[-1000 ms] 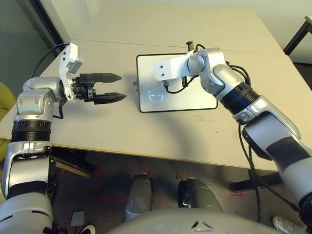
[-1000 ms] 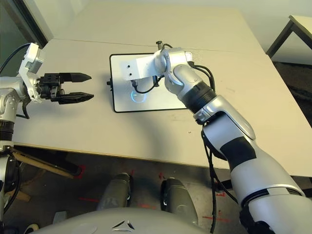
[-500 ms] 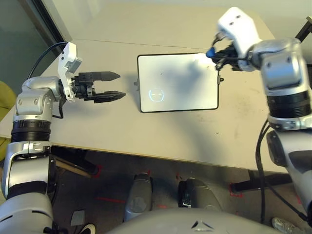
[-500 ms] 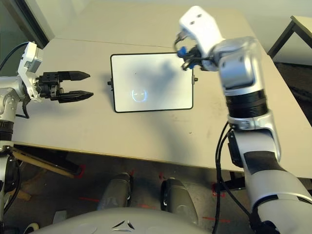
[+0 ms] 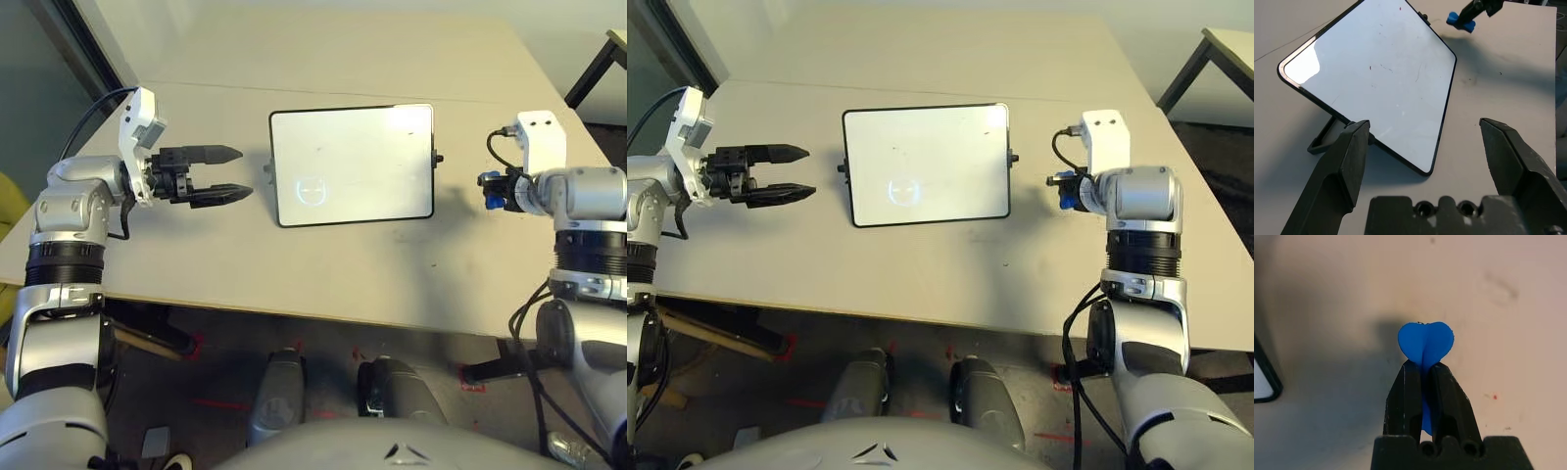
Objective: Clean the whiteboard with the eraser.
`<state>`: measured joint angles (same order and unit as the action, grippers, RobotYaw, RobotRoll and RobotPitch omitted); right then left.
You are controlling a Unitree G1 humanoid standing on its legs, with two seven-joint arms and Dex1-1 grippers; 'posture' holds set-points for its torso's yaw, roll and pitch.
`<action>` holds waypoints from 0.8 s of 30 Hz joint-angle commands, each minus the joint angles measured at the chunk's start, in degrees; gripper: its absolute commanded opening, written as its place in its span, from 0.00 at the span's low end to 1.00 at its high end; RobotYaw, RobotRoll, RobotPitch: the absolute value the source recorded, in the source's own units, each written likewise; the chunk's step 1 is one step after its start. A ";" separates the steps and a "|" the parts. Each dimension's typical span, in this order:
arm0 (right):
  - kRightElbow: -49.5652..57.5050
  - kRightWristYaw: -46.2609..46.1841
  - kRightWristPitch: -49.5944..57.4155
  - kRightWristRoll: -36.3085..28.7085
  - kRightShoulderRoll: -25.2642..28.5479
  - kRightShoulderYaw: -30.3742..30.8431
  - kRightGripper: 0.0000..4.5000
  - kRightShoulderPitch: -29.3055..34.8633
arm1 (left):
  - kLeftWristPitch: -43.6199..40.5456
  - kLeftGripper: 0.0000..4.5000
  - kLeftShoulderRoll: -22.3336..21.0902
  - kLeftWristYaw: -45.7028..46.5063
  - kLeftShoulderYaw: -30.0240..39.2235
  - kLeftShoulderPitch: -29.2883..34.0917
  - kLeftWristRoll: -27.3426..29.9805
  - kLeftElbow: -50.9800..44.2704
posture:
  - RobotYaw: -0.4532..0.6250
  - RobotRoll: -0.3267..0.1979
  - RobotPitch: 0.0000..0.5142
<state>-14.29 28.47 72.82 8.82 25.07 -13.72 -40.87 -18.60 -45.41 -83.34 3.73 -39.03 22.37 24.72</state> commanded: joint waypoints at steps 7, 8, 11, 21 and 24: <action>-3.01 -2.14 3.37 -6.86 2.16 0.58 0.66 -2.92 | 0.07 1.00 -0.58 0.39 0.60 0.58 0.12 -0.41 | 0.70 0.62 0.12; -2.82 -2.09 3.67 -7.70 2.73 0.17 0.77 -3.33 | 0.18 1.00 -0.69 0.68 0.93 0.60 0.16 -0.29 | 0.70 0.62 0.13; -1.31 -2.76 -2.56 -8.93 5.15 -0.64 0.99 -3.86 | 3.34 1.00 -0.63 4.83 3.75 -1.20 -0.31 2.62 | 0.69 0.62 0.13; -12.14 -8.89 -55.19 -17.44 1.89 -14.05 0.99 4.27 | 21.83 1.00 2.04 40.36 11.56 -5.70 -9.36 21.11 | 0.70 0.62 0.12; -16.96 -12.45 -67.67 -14.91 2.01 -12.72 0.99 7.10 | 25.58 1.00 3.91 49.83 12.81 -3.88 -11.16 23.41 | 0.69 0.62 0.12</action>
<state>-28.50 17.75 12.26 -7.00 26.84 -26.69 -34.87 4.59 -42.38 -38.43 15.48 -44.06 12.96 46.30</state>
